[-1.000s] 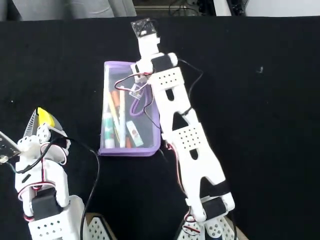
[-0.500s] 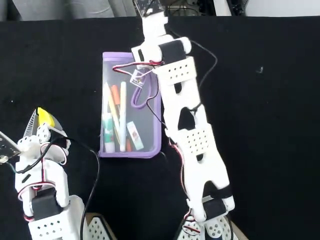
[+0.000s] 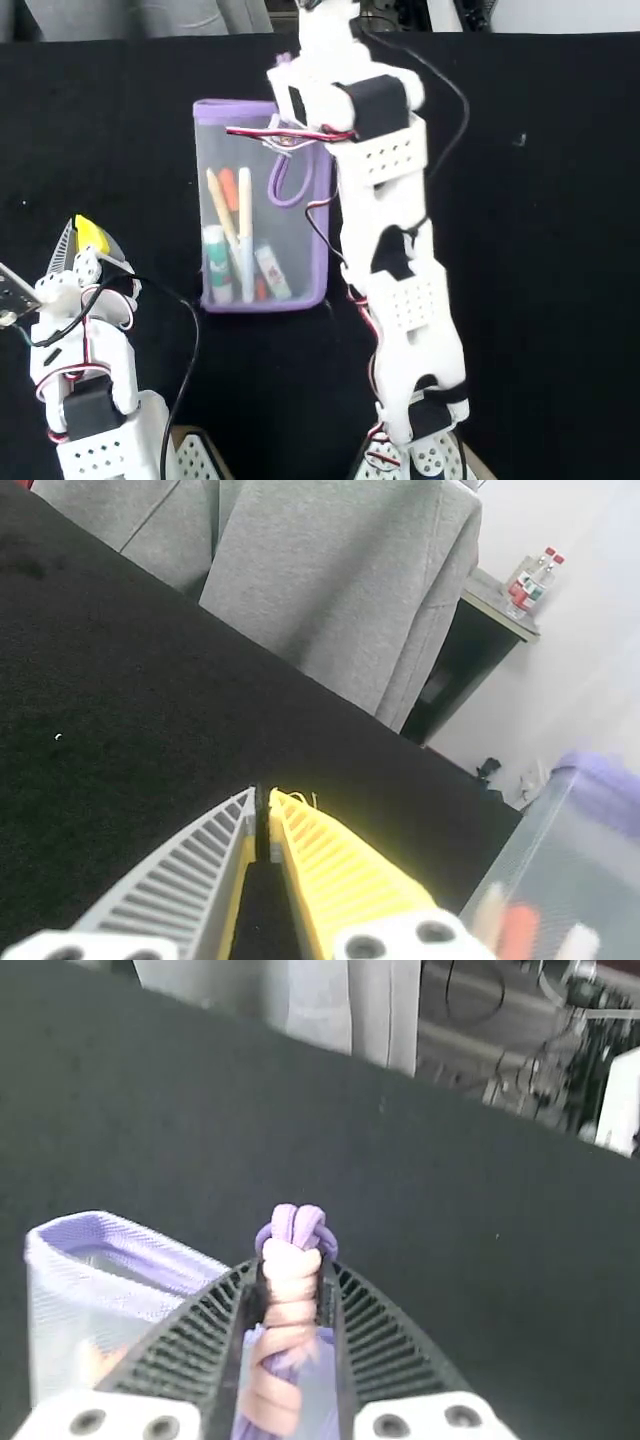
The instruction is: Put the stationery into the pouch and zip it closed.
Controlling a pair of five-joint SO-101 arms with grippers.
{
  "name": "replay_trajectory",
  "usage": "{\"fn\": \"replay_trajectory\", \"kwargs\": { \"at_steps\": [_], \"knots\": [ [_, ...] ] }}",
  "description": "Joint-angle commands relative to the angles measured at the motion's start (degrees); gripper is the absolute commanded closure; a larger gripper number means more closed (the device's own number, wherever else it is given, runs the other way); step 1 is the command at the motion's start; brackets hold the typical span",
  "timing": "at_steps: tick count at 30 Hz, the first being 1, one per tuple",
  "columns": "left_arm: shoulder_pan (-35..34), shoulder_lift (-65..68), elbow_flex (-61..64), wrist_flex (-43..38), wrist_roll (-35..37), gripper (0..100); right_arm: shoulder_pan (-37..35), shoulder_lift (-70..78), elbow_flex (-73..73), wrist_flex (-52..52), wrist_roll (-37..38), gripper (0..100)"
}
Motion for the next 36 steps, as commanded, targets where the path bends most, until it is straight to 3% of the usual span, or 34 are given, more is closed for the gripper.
{"fn": "replay_trajectory", "kwargs": {
  "at_steps": [1, 13, 23, 29, 36],
  "knots": [
    [-0.3, -0.4, -0.7, -1.1, 0.7, 97, -0.2, -8.7, -2.3, 1.8, 0.4, 98.7],
    [-0.3, -0.4, -0.7, -1.0, 0.7, 97, -3.0, -30.4, 22.8, 1.7, 3.6, 98.8],
    [0.1, -0.4, -0.7, -1.0, 0.7, 97, -2.8, -51.6, 46.3, 1.7, 11.9, 98.8],
    [7.2, -0.3, -0.8, -0.9, 0.4, 97, -1.9, -58.4, 59.4, 1.7, 16.6, 98.8],
    [18.9, -0.3, -3.7, -0.9, 0.0, 97, 0.4, -59.0, 60.7, 1.3, 17.1, 98.8]
  ]
}}
